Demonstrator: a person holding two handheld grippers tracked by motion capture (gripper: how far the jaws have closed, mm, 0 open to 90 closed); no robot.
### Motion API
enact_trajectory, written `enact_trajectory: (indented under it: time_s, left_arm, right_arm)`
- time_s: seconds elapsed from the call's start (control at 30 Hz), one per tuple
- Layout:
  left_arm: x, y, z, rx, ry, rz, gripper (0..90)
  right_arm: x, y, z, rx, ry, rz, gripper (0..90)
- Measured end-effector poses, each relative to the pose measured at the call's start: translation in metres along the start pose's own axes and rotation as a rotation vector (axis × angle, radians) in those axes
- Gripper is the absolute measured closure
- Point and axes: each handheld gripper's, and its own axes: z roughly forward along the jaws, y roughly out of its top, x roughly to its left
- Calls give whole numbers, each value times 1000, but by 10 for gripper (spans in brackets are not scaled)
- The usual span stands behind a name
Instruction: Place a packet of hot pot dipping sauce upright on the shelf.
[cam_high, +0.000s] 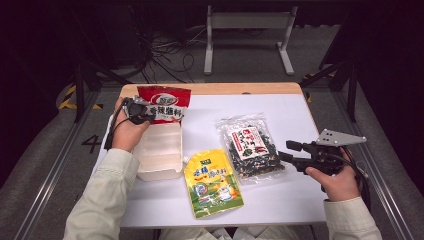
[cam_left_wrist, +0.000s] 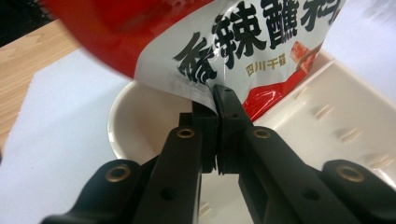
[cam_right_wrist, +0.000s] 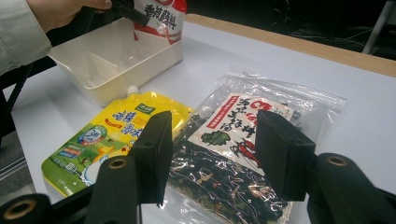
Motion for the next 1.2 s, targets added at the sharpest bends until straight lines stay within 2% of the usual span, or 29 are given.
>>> enact_trajectory:
  time_s: [0.03,0.07,0.1,0.13,0.23,0.27,0.33,0.37,0.47,0.7,0.87,1.0,1.1,1.2]
  left_arm:
    - [0,0,0,0,0,0,831]
    - [2,0,-2,-17,-10,-16,831]
    - [3,0,-4,-29,-7,-28,730]
    - [4,-1,-6,-46,-7,-27,672]
    - [6,-1,-12,-100,6,-22,661]
    - [7,0,-16,-138,7,-29,662]
    - [6,2,-21,-181,20,-37,679]
    - [5,3,-24,-184,28,-23,723]
    - [2,7,-24,-111,51,45,879]
    - [6,4,-17,-25,51,19,900]
    - [2,6,-14,41,66,13,899]
    - [2,6,-16,39,71,20,896]
    - [4,3,-23,9,61,18,873]
    - [5,-2,-26,-53,34,-10,769]
  right_arm:
    - [0,0,0,0,0,0,469]
    - [0,0,0,-3,0,1,468]
    - [0,0,-1,-2,-1,1,466]
    - [-1,0,-1,-3,-1,2,464]
    - [0,0,0,1,1,2,460]
    - [0,0,0,1,3,2,460]
    - [0,0,1,2,4,0,460]
    - [0,0,1,3,4,0,460]
    - [0,0,1,2,4,1,460]
    - [0,0,1,3,4,0,460]
    - [1,-1,2,6,7,2,459]
    - [1,-1,3,8,9,1,460]
    - [0,-1,3,9,6,2,464]
    - [-1,-2,4,13,5,8,466]
